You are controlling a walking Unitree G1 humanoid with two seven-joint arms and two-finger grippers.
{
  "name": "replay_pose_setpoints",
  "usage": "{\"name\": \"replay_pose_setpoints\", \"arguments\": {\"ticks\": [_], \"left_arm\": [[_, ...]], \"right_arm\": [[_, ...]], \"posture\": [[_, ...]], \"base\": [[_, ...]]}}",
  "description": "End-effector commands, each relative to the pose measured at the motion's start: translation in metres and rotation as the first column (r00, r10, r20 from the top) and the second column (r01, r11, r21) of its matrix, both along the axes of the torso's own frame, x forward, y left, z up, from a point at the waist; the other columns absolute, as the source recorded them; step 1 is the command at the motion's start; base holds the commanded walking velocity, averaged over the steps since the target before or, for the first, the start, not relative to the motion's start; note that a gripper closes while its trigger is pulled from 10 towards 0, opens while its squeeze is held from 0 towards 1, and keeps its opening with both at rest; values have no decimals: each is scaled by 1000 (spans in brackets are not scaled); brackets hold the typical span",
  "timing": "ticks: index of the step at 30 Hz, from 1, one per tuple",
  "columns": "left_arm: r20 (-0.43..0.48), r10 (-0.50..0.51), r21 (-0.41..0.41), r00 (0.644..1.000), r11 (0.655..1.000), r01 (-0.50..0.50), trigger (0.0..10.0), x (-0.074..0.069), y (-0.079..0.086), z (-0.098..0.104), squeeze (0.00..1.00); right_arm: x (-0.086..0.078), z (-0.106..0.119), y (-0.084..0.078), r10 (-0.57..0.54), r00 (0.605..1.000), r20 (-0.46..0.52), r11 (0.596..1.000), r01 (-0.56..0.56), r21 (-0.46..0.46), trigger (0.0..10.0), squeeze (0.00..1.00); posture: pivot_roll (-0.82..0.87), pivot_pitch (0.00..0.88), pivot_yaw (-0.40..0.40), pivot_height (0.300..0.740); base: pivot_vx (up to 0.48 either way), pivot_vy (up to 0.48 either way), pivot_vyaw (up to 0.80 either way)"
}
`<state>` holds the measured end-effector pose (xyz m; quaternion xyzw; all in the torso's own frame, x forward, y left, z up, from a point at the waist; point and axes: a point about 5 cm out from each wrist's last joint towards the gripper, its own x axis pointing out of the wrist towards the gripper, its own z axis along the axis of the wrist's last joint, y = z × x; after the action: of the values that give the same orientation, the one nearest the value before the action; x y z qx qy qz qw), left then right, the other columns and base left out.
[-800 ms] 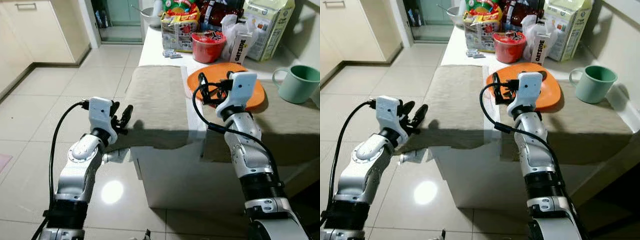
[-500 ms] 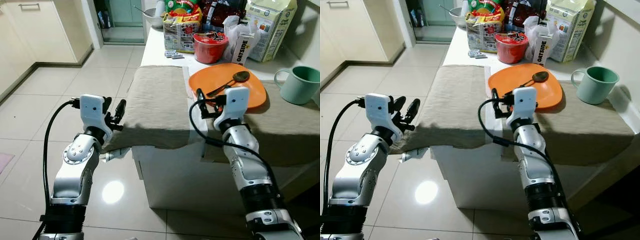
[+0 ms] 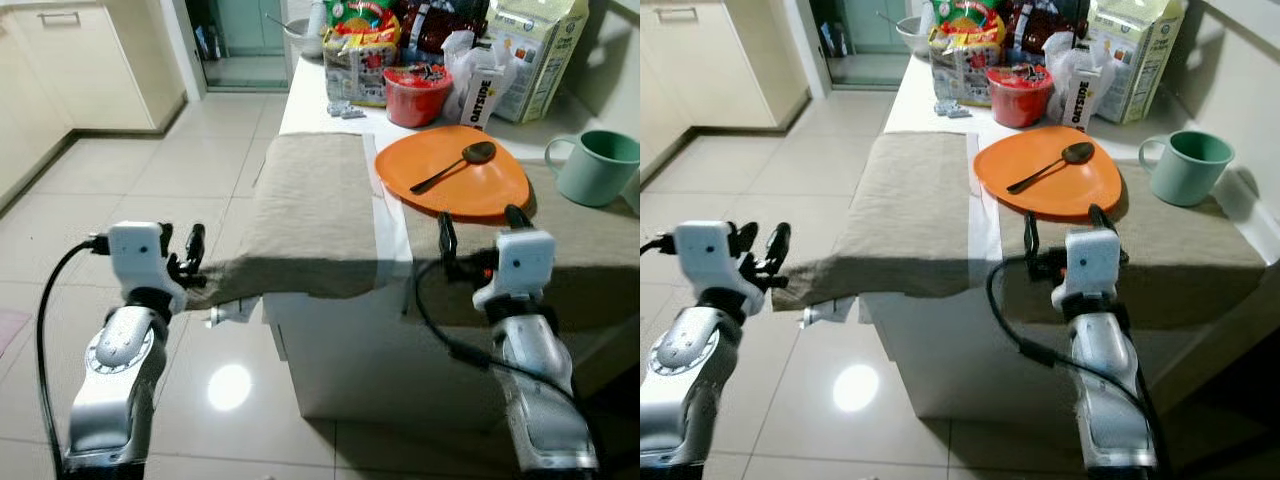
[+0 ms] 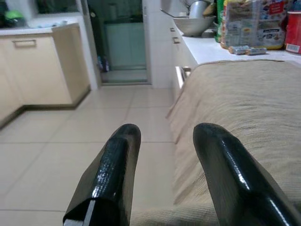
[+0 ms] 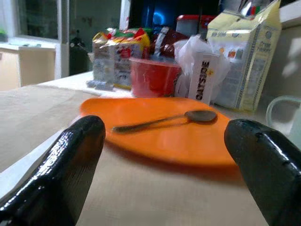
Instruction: Setting the table
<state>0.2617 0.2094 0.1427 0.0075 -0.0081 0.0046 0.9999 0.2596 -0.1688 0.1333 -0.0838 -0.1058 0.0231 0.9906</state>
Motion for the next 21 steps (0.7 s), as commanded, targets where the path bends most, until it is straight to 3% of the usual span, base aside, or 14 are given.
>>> {"name": "replay_pose_setpoints", "arguments": {"ticks": [1, 2, 3, 5, 6, 8, 9, 15, 21], "left_arm": [[6, 15, 14, 1000, 1000, -16, 10000, -9, 6, 7, 0], [6, 15, 14, 1000, 1000, -16, 10000, -9, 6, 7, 0], [3, 16, 11, 1000, 1000, -16, 10000, -22, 9, 8, 0], [1, 19, 9, 1000, 1000, -19, 10000, -27, 9, 8, 0], [-16, 11, 18, 1000, 1000, -11, 10000, -46, 9, 6, 0], [-37, 5, 6, 999, 1000, -5, 10000, -54, 8, 4, 0], [-71, 3, -15, 997, 1000, -4, 10000, -65, 5, -2, 0], [-102, 17, -38, 995, 999, -21, 10000, -57, -5, -15, 0], [-99, 33, -60, 995, 997, -40, 10000, -53, -9, -11, 0]], "right_arm": [[-12, -8, 6, 31, 998, -46, 999, -31, -9, 10000, 0], [-12, -8, 6, 31, 998, -46, 999, -31, -9, 10000, 0], [-28, -19, 1, 29, 994, -102, 999, -31, -12, 10000, 0], [-34, -23, -2, 24, 992, -123, 1000, -26, -16, 10000, 0], [-47, -29, -12, 1, 986, -165, 1000, -6, -30, 10000, 0], [-51, -30, -16, -7, 984, -177, 999, 0, -41, 10000, 0], [-53, -32, -21, -19, 981, -195, 999, 11, -41, 10000, 0], [-38, -26, -10, 26, 984, -178, 999, -29, -16, 10000, 0], [-30, -23, 0, 87, 980, -180, 996, -91, -13, 10000, 0]], "posture": [[-114, 0, 106, 740], [-114, 0, 106, 740], [-120, 0, 107, 740], [-120, 0, 107, 740], [-130, 0, 105, 740], [-130, 0, 105, 740], [-127, 0, 102, 740], [-122, 0, 84, 740], [-112, 0, 75, 740]], "base": [[0, 0, 0], [0, 0, 0], [0, 0, 0], [0, 0, 0], [0, 0, 0], [0, 0, 0], [0, 0, 0], [0, 0, 0], [0, -444, 0]]}}
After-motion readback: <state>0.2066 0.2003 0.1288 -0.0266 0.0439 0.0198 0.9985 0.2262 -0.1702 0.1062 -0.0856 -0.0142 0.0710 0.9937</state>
